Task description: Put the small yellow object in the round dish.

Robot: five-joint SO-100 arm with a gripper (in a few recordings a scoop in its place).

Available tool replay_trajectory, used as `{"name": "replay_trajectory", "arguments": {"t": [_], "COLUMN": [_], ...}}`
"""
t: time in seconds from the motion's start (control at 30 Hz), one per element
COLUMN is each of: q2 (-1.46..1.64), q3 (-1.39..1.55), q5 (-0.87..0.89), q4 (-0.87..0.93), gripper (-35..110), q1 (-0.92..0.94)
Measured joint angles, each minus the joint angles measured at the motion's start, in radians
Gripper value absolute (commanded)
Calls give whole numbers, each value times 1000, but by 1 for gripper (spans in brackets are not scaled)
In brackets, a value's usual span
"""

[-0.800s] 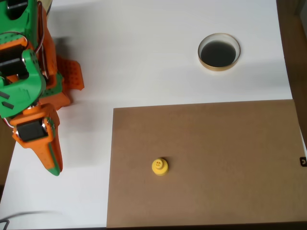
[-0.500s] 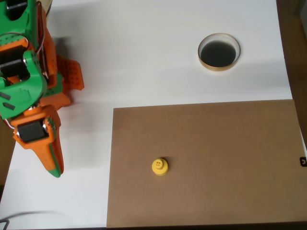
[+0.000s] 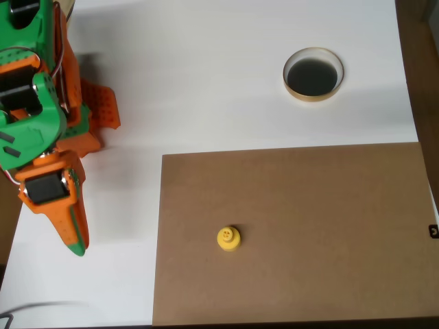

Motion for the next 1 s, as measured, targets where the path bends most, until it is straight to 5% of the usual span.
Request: {"name": "replay_trajectory", "arguments": {"t": [0.4, 1.0], "q2": [18, -143], "q3": [-25, -249], "q5": [-112, -117], "q4": [48, 87], "gripper": [23, 25], "q1": [81, -71]}}
